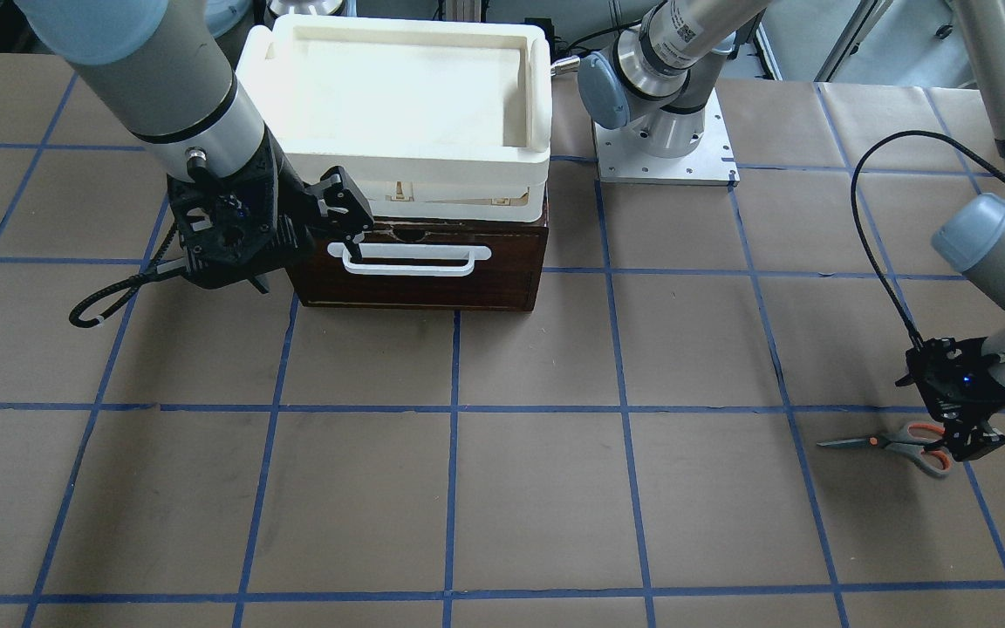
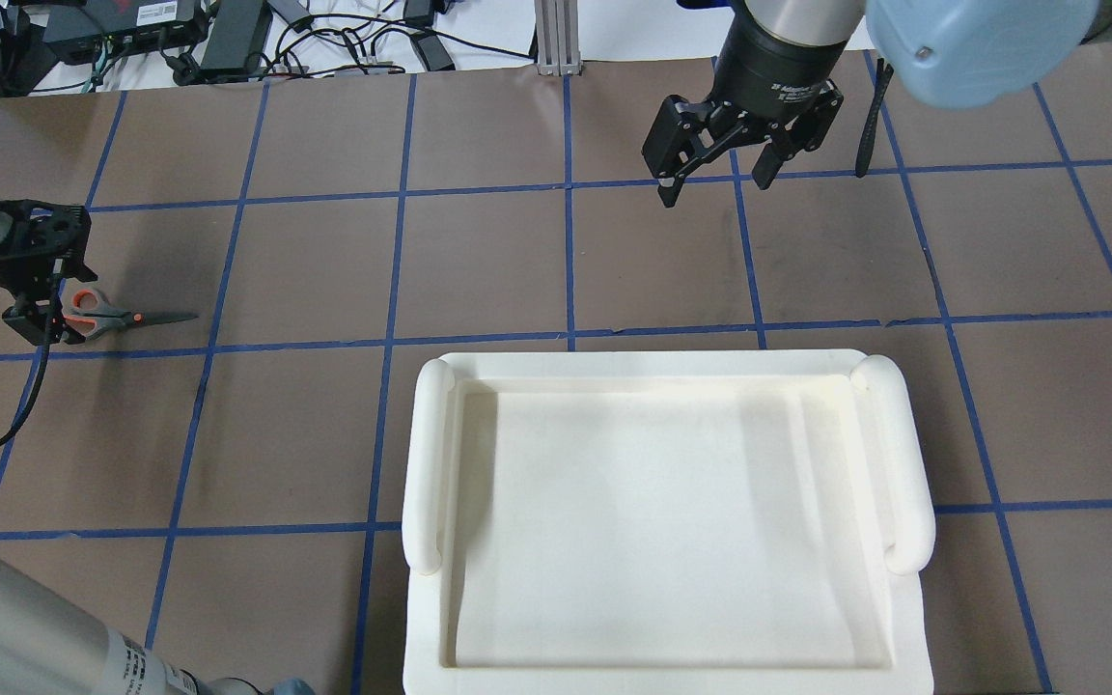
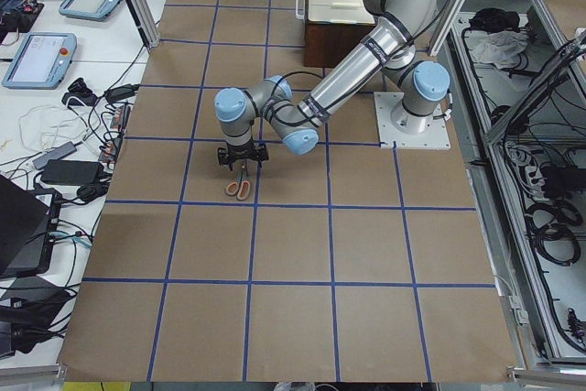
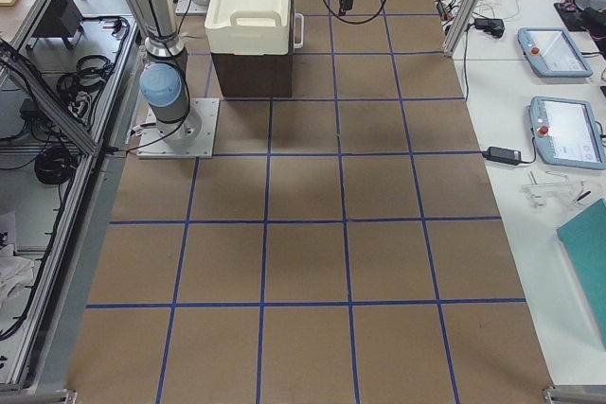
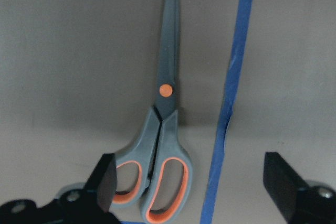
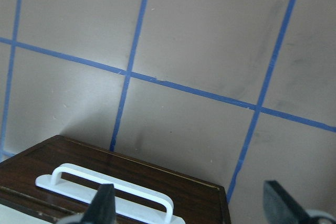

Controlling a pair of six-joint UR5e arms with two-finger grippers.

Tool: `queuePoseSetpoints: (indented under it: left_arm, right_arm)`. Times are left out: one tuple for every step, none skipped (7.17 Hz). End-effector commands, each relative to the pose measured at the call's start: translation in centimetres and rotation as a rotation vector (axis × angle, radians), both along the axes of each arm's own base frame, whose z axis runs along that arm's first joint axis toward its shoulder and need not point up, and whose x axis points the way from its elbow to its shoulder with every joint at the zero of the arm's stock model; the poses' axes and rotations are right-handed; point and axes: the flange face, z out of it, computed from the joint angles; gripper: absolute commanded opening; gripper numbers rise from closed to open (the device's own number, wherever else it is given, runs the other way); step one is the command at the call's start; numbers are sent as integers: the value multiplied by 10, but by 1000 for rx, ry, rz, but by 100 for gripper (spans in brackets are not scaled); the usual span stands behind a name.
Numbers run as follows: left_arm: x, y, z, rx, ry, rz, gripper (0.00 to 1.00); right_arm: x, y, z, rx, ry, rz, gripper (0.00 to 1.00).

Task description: Place scissors in drawer with both arms

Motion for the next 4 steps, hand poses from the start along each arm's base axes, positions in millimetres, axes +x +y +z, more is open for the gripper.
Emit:
queuePoseSetpoints:
  left_arm:
    - [3,-6,-22,17,22,-33,100]
    - [5,-9,-25,3,14,-35,100]
    - [6,-10,-33,5,16,-43,100]
    - [6,-10,-38,12,21,-50,100]
  right_arm:
    - [2,-2,-2,-17,-22,57,100]
    - [2,-5,-8,-7,-9,60,100]
    - [-8,-14,-20,-30,91,213,100]
    - [-11,-23,-15,-110,138,295,100]
